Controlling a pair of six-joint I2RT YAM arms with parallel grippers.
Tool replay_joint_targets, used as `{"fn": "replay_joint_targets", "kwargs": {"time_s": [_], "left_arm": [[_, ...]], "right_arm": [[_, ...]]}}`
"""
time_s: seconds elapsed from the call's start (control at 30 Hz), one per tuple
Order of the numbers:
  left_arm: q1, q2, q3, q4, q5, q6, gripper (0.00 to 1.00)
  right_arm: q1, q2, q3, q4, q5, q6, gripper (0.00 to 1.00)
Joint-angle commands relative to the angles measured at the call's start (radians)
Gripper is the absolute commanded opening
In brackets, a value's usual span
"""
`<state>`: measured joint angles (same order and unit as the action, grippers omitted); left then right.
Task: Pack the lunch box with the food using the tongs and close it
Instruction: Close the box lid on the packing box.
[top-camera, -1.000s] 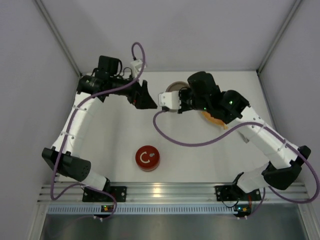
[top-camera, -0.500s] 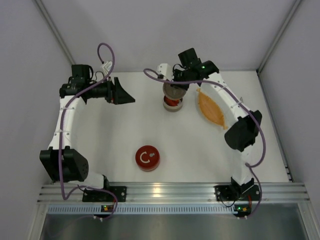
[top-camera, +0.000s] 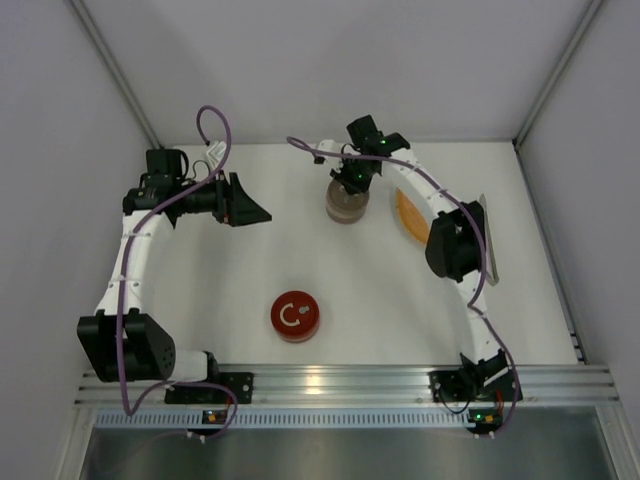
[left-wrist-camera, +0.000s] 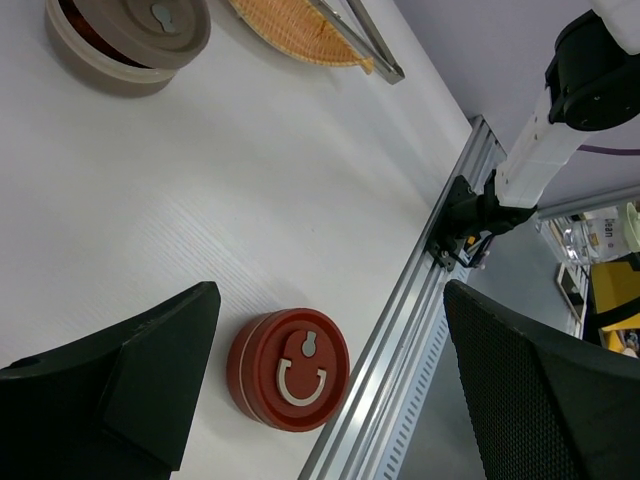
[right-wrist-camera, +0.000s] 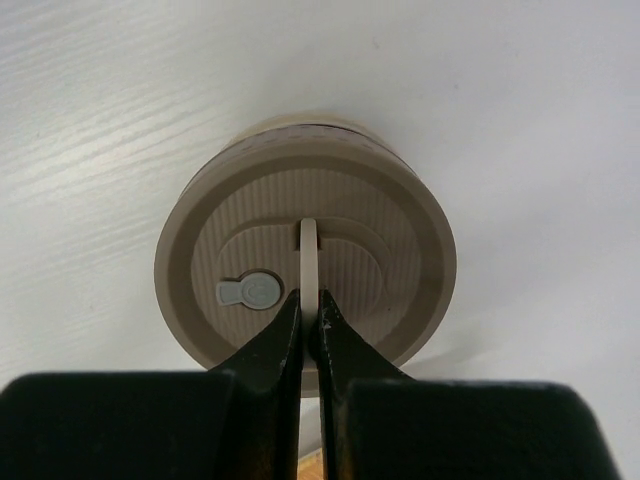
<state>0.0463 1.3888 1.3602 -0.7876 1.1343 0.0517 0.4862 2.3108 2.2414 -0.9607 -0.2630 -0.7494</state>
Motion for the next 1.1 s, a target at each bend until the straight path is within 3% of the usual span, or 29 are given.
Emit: {"fn": "replay_joint_targets", "kwargs": {"time_s": [0.0, 0.23, 0.7, 0.87, 1.07], "left_arm": [[0.004, -0.037, -0.024, 0.056, 0.044, 0.028, 0.98], [0.006, -0.039, -0.062, 0.056, 0.041, 0.034, 0.98], [0.006, -0.031, -0.066, 0.03, 0.039, 0.059, 0.98], [0.004, -0.042, -0.056, 0.021, 0.042, 0.059, 0.98], [0.004, -0.065, -0.055, 0.024, 0.051, 0.039, 0.98]], "right_arm": [[-0.009, 0.03, 0.08, 0.134, -0.001, 0.038, 0.0], [-0.009, 0.082, 0.092, 0.178, 0.019, 0.03, 0.0], [-0.008, 0.095, 0.04, 0.054, -0.033, -0.027, 0.0], [-0.003, -0.049, -0.191, 0.097, -0.068, -0.038, 0.0], [0.0, -0.131, -0.344, 0.097, -0.053, -0.054, 0.0]]}}
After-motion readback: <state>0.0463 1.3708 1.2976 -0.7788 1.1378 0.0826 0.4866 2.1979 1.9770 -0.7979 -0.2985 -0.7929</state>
